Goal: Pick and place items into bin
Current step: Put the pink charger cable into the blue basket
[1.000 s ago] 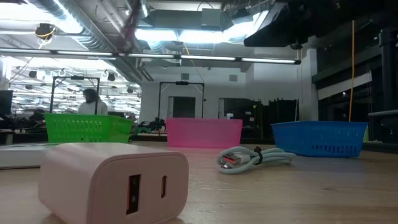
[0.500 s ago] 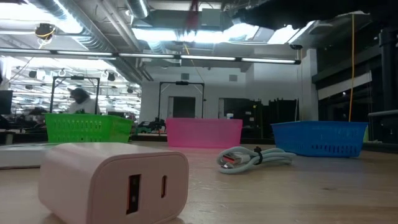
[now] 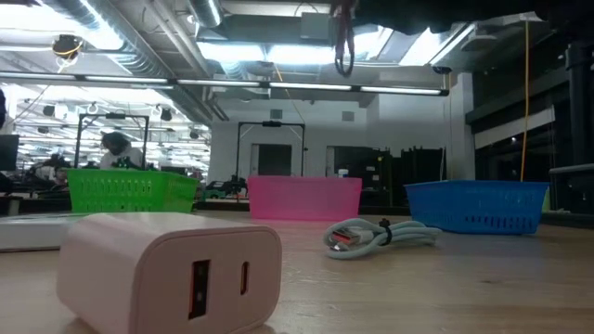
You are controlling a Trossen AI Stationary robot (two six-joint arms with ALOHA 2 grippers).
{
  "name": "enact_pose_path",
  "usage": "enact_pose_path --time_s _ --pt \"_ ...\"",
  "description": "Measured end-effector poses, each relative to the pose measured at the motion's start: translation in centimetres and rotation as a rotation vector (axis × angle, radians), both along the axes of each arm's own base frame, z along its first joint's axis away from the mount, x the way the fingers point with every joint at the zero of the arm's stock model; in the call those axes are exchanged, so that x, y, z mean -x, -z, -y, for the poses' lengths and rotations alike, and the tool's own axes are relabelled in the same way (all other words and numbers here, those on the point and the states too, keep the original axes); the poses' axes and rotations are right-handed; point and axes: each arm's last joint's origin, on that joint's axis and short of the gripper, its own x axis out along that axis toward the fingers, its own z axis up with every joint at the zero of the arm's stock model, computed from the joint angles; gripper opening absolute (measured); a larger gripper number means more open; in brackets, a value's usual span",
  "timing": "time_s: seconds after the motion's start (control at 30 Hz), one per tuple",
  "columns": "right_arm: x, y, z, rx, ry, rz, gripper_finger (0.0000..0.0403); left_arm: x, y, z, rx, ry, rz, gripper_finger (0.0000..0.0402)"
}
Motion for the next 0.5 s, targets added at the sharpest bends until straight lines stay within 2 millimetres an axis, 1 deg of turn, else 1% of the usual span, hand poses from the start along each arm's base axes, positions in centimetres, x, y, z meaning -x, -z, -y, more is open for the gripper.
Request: enact_pose_path --time_s 0.2,0.33,0.5 --pt "-0.07 0.02 0.02 0.017 0.000 0.002 0.0181 -0.48 -0.02 -0.80 0.012 0.031 0.035 0.0003" --pt "-0.29 0.27 0.02 0.017 -0.012 -0.002 0.0181 -0.55 -0.26 -1.07 0.014 0.068 0.062 0.0003" --pt "-0.76 0.40 0.36 0.033 0.004 0.020 0.0181 -0.55 -0.26 -1.14 0.014 0.066 0.062 0.0003"
